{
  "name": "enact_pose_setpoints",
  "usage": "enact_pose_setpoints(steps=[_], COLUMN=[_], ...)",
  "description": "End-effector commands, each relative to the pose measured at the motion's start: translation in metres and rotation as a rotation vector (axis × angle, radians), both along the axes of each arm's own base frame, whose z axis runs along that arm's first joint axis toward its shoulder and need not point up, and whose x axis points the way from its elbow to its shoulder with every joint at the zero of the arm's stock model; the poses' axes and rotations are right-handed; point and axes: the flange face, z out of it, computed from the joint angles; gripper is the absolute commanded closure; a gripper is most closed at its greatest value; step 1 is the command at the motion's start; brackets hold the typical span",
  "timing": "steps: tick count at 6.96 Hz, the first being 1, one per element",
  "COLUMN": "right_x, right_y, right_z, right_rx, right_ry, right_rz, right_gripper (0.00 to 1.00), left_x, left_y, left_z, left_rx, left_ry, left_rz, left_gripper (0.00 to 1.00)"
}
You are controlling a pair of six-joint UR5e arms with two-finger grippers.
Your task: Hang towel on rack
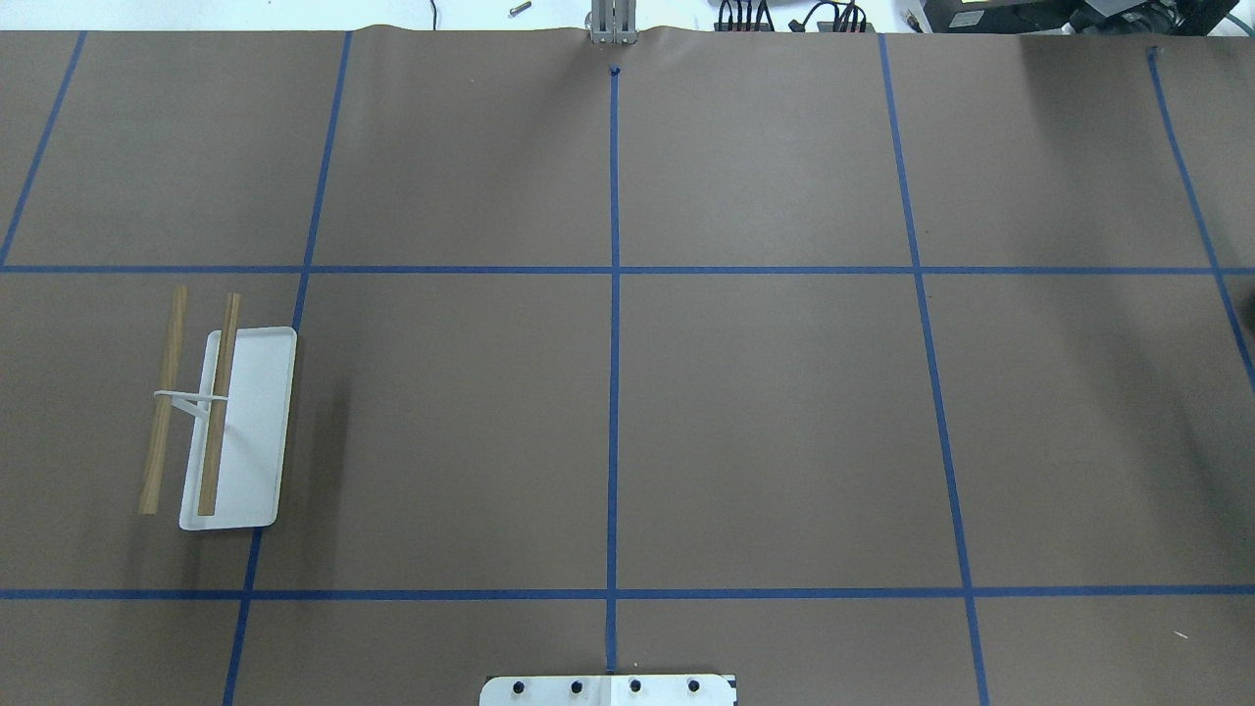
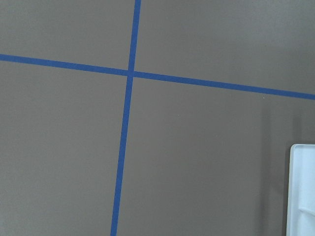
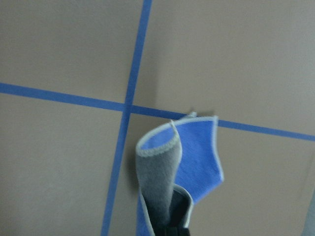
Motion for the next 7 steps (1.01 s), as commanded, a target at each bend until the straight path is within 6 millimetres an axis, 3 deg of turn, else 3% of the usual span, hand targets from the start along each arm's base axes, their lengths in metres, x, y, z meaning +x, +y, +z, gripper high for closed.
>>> enact_pose_setpoints(steps=[1,2,3,5,6,7], right_x=[-0.030,-0.059,-0.080,-0.138,-0.152,-0.157], right_y=[-0.017,-0.020,-0.013,-0.003,-0.002,0.002], right_z=[-0.195,-0.261,-0.297,-0.371,-0.406,-0.439], right_rx=[-0.079,-0.098,-0.122,-0.205,-0.251,-0.299], right_ry=[0.025,0.021,-0.038,-0.127,-0.180,-0.261], right_rz=[0.095,0.156,0.227,0.441,0.526,0.555], right_gripper=[1.00,1.00,1.00,1.00,1.00,1.00], left_x=[0.006,0.010,0.027,0.095,0.138,0.165], left_y=[-0.014,-0.027,-0.039,-0.061,-0.080,-0.093], left_z=[-0.022,-0.044,-0.074,-0.135,-0.180,-0.212], left_rx=[0.024,-0.027,-0.080,-0.169,-0.260,-0.296], left_ry=[0.066,0.094,0.167,0.272,0.316,0.339], left_rz=[-0.036,-0.105,-0.141,-0.177,-0.200,-0.198], left_gripper=[0.02,0.02,0.02,0.02,0.02,0.02])
